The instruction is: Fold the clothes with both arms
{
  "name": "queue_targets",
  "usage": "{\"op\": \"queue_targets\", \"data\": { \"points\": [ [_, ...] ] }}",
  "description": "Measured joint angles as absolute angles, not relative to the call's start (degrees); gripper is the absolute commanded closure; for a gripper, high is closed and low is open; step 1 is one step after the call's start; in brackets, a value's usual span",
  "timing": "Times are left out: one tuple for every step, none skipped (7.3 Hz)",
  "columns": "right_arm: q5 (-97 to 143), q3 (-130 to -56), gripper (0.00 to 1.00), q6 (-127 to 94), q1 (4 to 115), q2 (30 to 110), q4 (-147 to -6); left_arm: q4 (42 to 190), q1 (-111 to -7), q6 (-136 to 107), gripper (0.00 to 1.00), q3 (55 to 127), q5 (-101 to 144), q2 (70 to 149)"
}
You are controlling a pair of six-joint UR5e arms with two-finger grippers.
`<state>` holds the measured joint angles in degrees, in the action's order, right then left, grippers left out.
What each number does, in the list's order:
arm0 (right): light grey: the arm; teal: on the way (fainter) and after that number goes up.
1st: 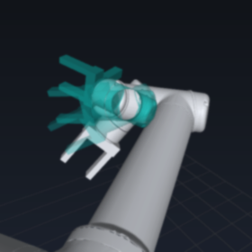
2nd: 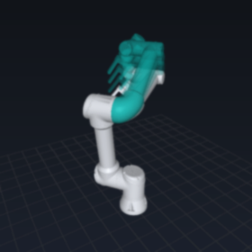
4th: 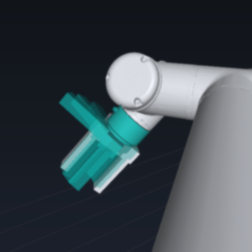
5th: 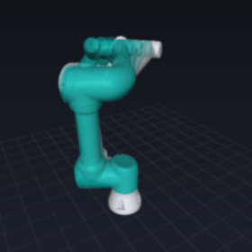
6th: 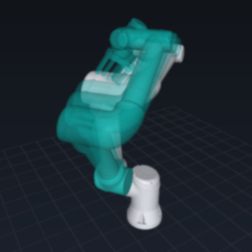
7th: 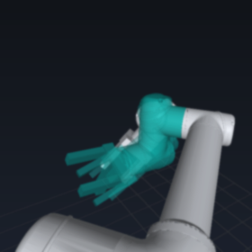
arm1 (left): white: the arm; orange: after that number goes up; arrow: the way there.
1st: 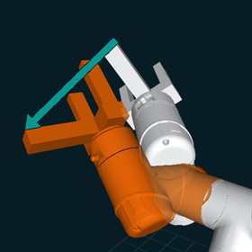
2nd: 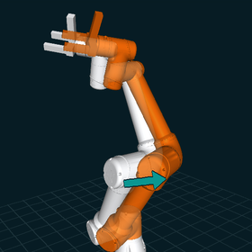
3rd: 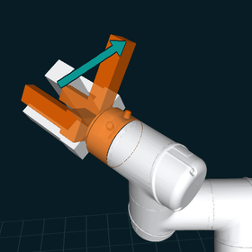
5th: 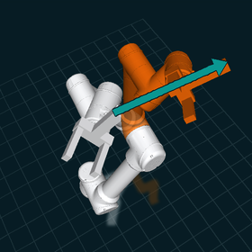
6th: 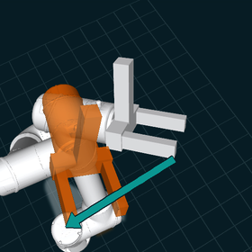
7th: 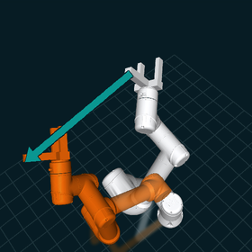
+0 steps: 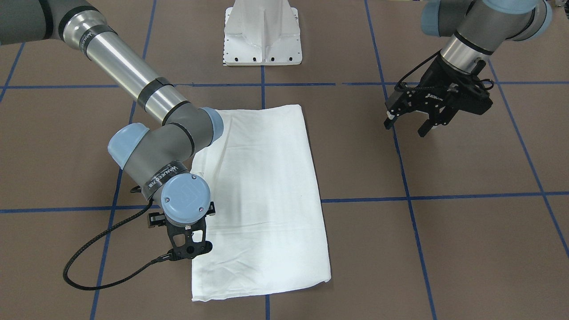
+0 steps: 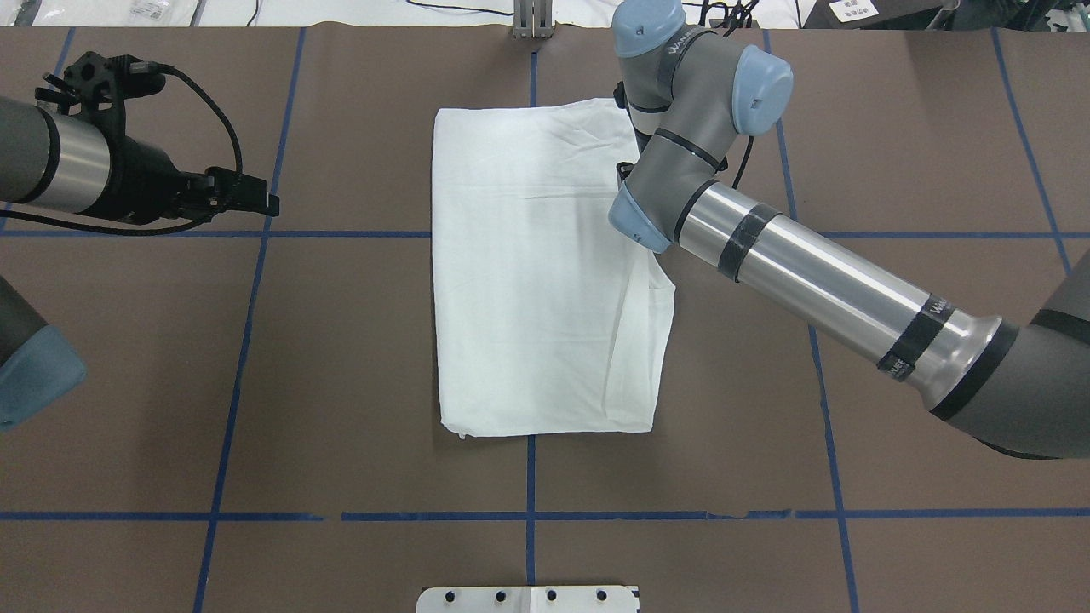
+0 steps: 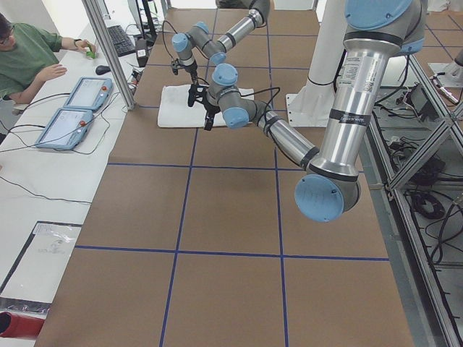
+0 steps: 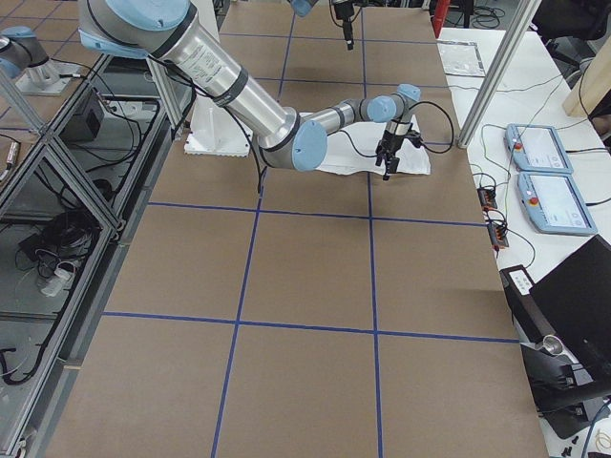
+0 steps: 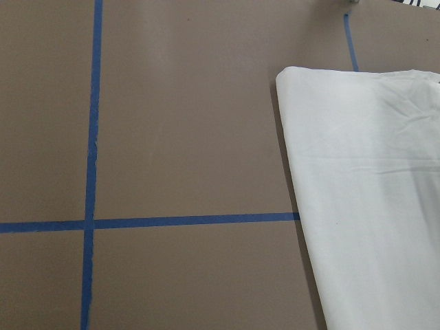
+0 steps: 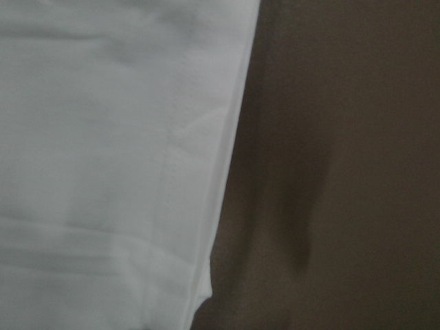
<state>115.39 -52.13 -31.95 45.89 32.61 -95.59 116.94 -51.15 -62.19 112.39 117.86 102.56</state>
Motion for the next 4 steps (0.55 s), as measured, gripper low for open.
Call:
{"op": "queue_targets", "data": {
  "points": [
    [115.6, -52.9, 0.00, -31.8, 46.0, 33.4, -95.8, 116.9, -51.2, -62.2, 0.00, 112.4, 117.9, 102.6],
    [116.0, -53.7, 0.00, -31.8, 46.1, 34.0, -95.9, 116.9, -51.2, -62.2, 0.00, 112.4, 117.8, 102.7],
    [116.7, -54.7, 0.00, -31.8, 46.1, 34.4, -95.9, 116.9, -51.2, -62.2, 0.00, 112.3, 117.8, 102.8],
    [117.4, -56.0, 0.00, -31.9, 46.1, 34.8, -95.9, 116.9, -51.2, -62.2, 0.00, 112.3, 117.8, 102.8]
  ]
}}
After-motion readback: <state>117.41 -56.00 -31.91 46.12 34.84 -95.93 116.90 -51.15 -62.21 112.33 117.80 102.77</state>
